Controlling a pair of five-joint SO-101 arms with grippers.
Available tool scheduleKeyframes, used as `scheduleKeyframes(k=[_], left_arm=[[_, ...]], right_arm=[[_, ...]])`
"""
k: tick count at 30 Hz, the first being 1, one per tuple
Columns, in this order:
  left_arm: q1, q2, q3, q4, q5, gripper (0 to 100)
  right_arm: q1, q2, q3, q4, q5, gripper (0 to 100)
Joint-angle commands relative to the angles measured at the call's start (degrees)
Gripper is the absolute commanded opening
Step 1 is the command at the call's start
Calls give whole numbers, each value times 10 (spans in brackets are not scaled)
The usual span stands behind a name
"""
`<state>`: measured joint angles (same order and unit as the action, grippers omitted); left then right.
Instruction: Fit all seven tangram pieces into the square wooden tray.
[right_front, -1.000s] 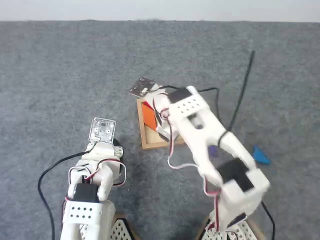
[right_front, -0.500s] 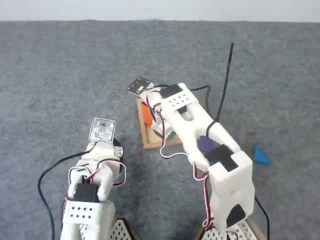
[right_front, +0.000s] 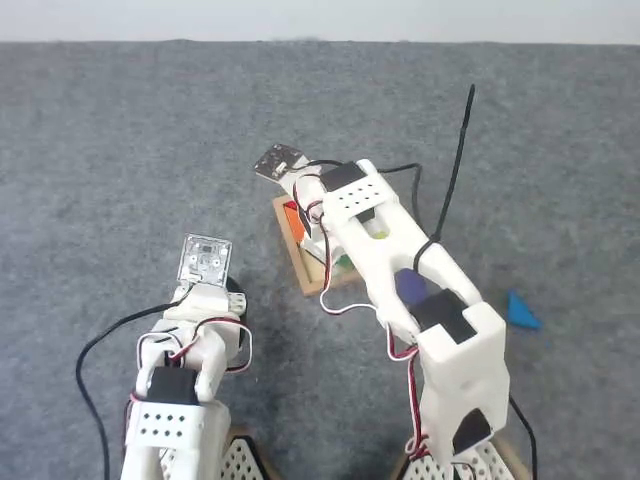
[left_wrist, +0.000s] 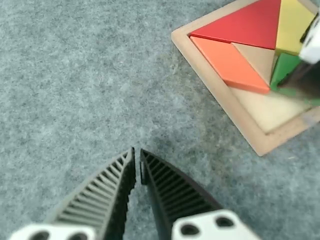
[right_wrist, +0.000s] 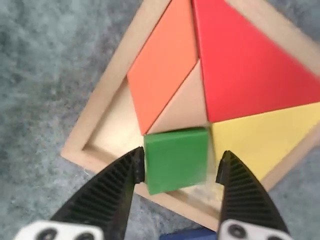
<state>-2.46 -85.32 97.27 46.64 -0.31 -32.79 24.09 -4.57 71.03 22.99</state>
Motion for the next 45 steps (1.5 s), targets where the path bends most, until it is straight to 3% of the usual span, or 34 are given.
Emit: scheduleKeyframes(k=[1, 7, 14, 28, 39, 45], left_arm=[[-3, -7, -5, 1, 4, 15], [-3, -7, -5, 1, 4, 15], [-3, -7, -5, 1, 4, 15], [-3, -7, -5, 1, 4, 15], [-3, -7, -5, 1, 4, 15], [-3, -7, -5, 1, 4, 15]], right_arm=[[-3, -121, 12, 2, -6, 235], [15, -256, 148, -38, -7, 235], [10, -262, 330, -179, 7, 234], [54, -158, 252, -176, 6, 234], [58, -192, 228, -144, 4, 234], [107, -293, 236, -67, -16, 234]])
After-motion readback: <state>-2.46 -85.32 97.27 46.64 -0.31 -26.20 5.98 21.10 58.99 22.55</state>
